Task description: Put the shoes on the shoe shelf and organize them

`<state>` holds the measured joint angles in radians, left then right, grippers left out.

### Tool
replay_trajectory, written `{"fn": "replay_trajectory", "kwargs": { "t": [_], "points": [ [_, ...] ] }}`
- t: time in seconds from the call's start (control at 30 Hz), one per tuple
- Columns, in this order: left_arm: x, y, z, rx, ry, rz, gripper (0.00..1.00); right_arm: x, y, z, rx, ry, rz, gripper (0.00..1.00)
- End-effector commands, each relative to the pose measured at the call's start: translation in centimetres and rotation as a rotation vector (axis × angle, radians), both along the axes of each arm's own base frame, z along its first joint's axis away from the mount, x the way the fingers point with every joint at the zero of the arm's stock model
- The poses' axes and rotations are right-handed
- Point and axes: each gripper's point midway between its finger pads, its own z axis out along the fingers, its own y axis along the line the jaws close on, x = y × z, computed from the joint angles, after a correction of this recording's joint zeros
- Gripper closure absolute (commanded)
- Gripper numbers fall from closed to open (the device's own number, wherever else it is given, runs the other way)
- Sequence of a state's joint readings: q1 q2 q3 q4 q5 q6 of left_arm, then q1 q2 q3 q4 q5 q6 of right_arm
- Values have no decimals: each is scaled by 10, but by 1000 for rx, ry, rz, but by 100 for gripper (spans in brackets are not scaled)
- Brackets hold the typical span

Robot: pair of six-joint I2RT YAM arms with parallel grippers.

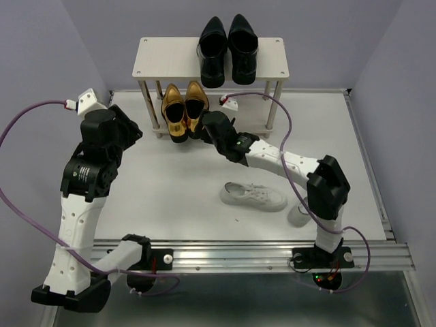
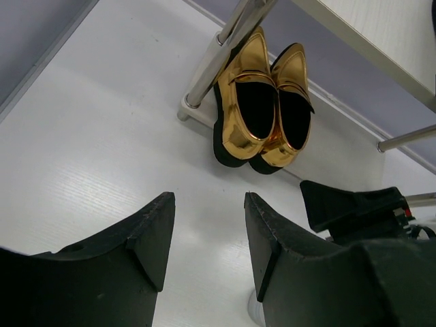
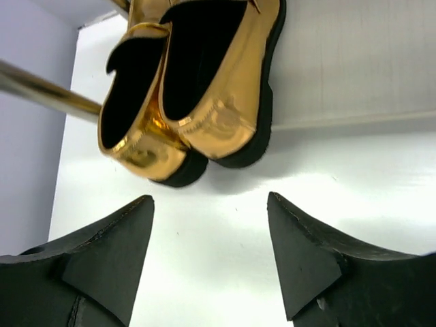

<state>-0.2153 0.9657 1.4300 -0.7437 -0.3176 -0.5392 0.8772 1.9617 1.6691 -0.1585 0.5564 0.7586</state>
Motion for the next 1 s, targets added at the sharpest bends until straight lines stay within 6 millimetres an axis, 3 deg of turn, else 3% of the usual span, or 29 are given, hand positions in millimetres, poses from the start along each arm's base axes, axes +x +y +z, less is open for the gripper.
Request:
{"fn": "replay_trajectory", "kwargs": {
  "t": [0.0,0.2,0.33,0.37,0.4,0.43,0.57,0.73,0.87,0.97],
  "points": [
    [-1,4,9,9,-46,9,44,-24,-13,27,17,-48,42,26],
    [5,-7,-12,35,-12,-66,44,-78,-74,16,-34,-1,45,25],
    [13,-24,-33,47,34,-164,47,-111,-127,-11,-136,75,-6,24],
    [12,-32,-46,48,65,-201,47,-121,-143,-22,-176,111,-22,22],
    [13,-37,-52,50,75,-220,48,-129,-157,-16,-168,106,-41,18],
    [12,-42,-61,58,96,-241,48,-138,-172,-31,-188,136,-71,15],
    [4,-85,-78,85,125,-370,48,-166,-218,-47,-252,194,-142,7],
    [-11,-165,-119,151,225,-631,45,-166,-268,-41,-255,212,-263,2],
    [-11,-214,-147,251,277,-764,37,-155,-311,-22,-217,203,-349,1],
    [-13,-239,-157,300,296,-830,29,-152,-323,-13,-244,194,-363,0]
  ]
}}
